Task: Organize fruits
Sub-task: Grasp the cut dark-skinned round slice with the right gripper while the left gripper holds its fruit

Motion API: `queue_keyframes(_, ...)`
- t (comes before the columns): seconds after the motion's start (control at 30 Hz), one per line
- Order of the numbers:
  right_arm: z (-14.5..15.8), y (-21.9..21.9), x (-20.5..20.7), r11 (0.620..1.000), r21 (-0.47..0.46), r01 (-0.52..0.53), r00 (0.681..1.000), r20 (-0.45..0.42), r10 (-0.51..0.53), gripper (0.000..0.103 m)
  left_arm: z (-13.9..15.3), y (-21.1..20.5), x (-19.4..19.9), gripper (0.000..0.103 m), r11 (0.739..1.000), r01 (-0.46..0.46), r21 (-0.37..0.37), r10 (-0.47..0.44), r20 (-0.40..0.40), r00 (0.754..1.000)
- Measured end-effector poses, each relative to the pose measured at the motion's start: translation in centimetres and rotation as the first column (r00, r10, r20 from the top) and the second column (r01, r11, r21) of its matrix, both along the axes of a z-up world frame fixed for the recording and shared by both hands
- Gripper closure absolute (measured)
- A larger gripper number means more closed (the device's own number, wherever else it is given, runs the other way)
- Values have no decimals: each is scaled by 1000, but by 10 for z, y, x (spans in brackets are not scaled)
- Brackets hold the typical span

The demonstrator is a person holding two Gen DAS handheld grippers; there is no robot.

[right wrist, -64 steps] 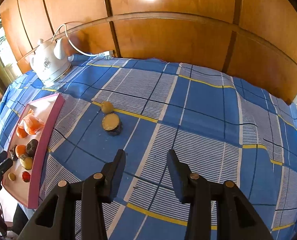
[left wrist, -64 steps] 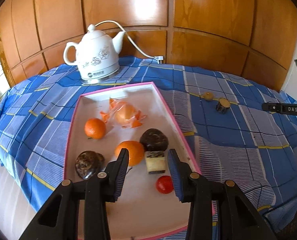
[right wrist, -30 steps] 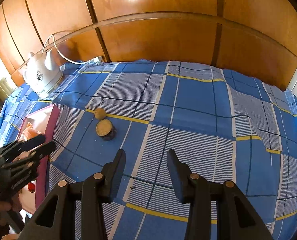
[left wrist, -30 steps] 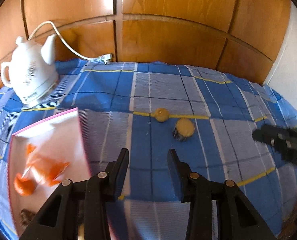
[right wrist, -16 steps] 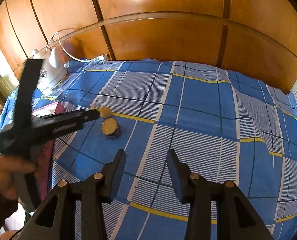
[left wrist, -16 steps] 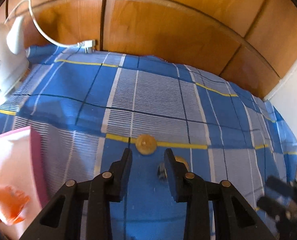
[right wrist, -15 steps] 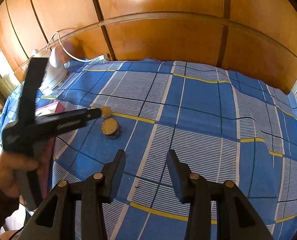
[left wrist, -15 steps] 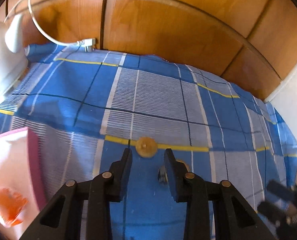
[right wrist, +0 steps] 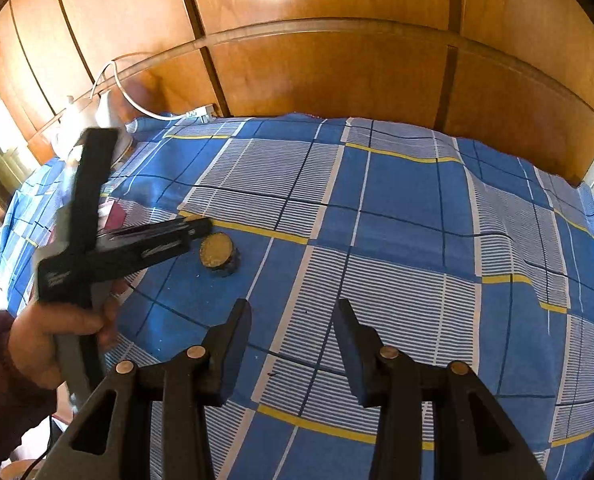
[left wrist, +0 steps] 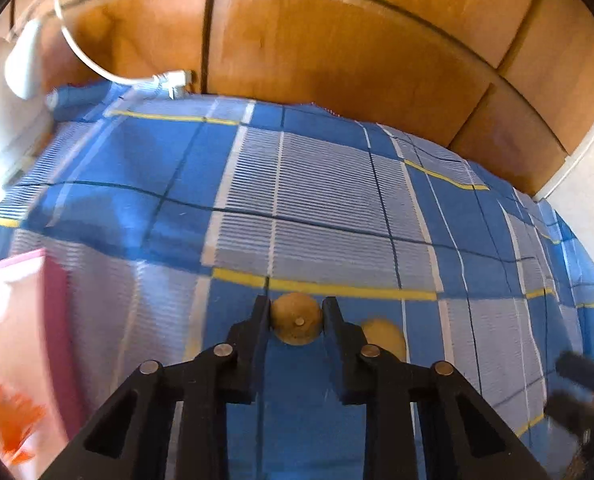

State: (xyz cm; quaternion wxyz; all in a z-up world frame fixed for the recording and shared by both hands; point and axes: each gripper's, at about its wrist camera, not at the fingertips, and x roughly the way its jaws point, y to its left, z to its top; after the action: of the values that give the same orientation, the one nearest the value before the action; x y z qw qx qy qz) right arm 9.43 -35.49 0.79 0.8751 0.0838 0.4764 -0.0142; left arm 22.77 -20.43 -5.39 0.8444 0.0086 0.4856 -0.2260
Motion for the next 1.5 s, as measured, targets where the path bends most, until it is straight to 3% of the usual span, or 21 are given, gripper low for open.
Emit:
queue_keyframes(0.23, 0, 1, -1, 1000, -26, 5, 1000, 2, -5, 60, 21, 24, -84, 77, 999, 39, 27, -42, 124, 991)
queue_keyframes(0.53, -14, -1, 1, 998, -55, 16, 999, -41, -19, 60, 1, 20, -185, 77, 968, 223, 119, -242, 181, 953)
queue_keyframes(0.8, -25, 4, 5, 999, -30, -19, 998, -61, 17, 60, -14, 23, -200, 77, 954, 245, 172, -282, 242, 928)
queue_keyframes(1.13, -39, 32, 12, 989, 26, -143, 985, -99, 144, 60, -17, 34, -192, 76, 967, 246, 70, -255, 211, 944)
queue_keyframes(1.27, -39, 42, 25, 985, 59, -165, 980, -101, 170, 51, -17, 35, -193, 76, 968, 246, 53, -252, 206, 946)
queue_keyframes(1.5, -41, 60, 75, 987, 35, -159, 983, -82, 162, 44, -20, 36, -193, 76, 968, 249, 33, -251, 191, 949)
